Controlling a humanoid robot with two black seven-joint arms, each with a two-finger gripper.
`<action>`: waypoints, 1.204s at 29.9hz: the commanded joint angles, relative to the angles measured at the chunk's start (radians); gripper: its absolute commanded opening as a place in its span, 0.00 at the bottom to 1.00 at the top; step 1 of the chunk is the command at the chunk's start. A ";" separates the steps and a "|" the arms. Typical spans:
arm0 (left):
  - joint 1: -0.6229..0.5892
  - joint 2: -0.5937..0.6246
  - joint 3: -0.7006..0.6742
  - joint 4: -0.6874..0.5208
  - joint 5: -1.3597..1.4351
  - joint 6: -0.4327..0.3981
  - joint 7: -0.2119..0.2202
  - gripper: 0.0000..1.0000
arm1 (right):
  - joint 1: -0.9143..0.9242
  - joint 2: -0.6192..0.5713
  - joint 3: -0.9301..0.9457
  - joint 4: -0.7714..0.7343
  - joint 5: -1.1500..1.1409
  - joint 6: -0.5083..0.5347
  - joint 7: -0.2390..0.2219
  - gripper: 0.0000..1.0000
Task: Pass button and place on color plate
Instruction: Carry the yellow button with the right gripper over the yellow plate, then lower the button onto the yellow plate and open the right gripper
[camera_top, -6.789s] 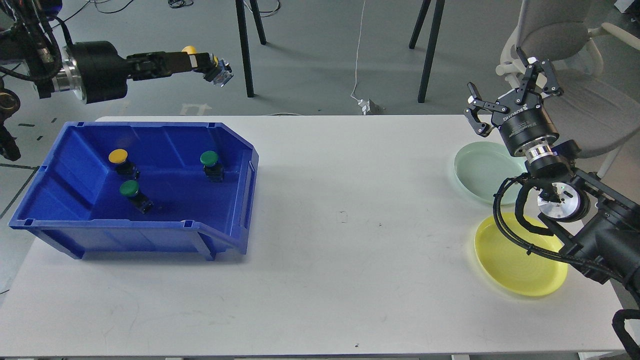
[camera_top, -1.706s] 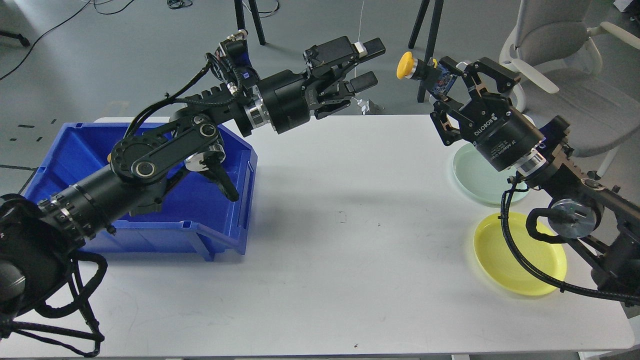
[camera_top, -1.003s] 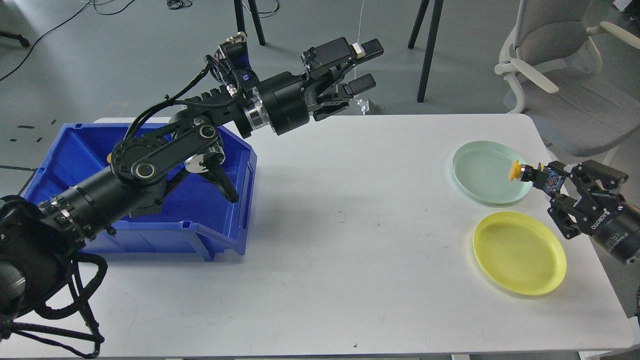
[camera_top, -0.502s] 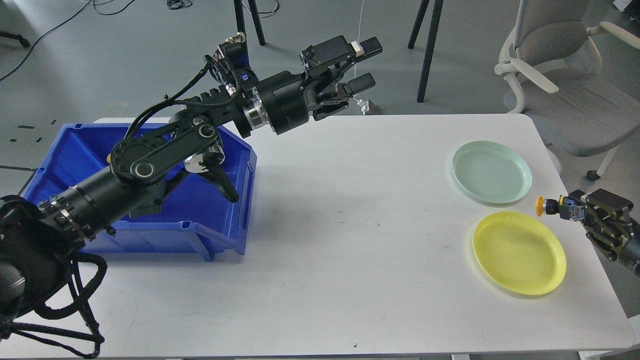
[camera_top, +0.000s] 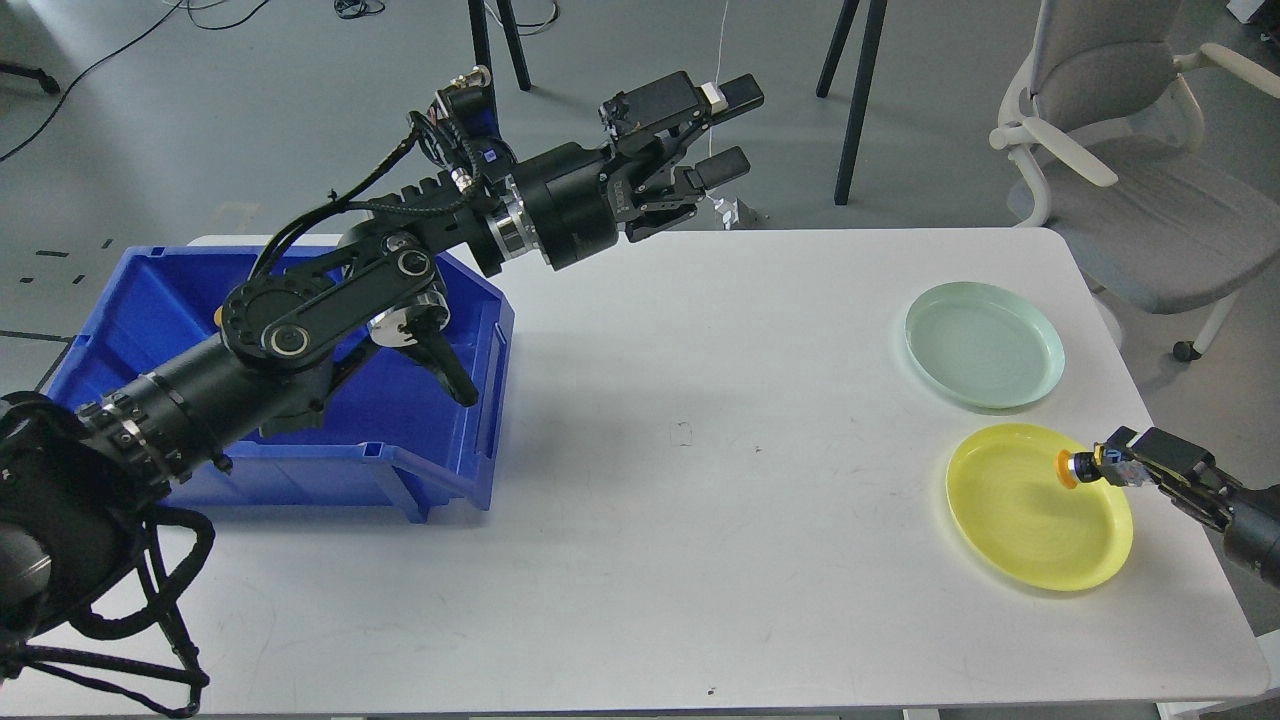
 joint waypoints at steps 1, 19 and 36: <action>0.000 0.000 0.000 0.000 0.000 0.000 0.000 0.86 | 0.081 -0.005 -0.107 -0.003 -0.004 0.009 0.000 0.19; 0.000 0.002 0.000 0.000 0.000 0.000 0.000 0.87 | 0.364 0.045 -0.479 -0.092 -0.001 0.007 0.000 0.27; 0.000 0.002 0.000 0.000 0.000 -0.002 0.000 0.87 | 0.362 0.068 -0.479 -0.110 0.007 0.007 0.000 0.50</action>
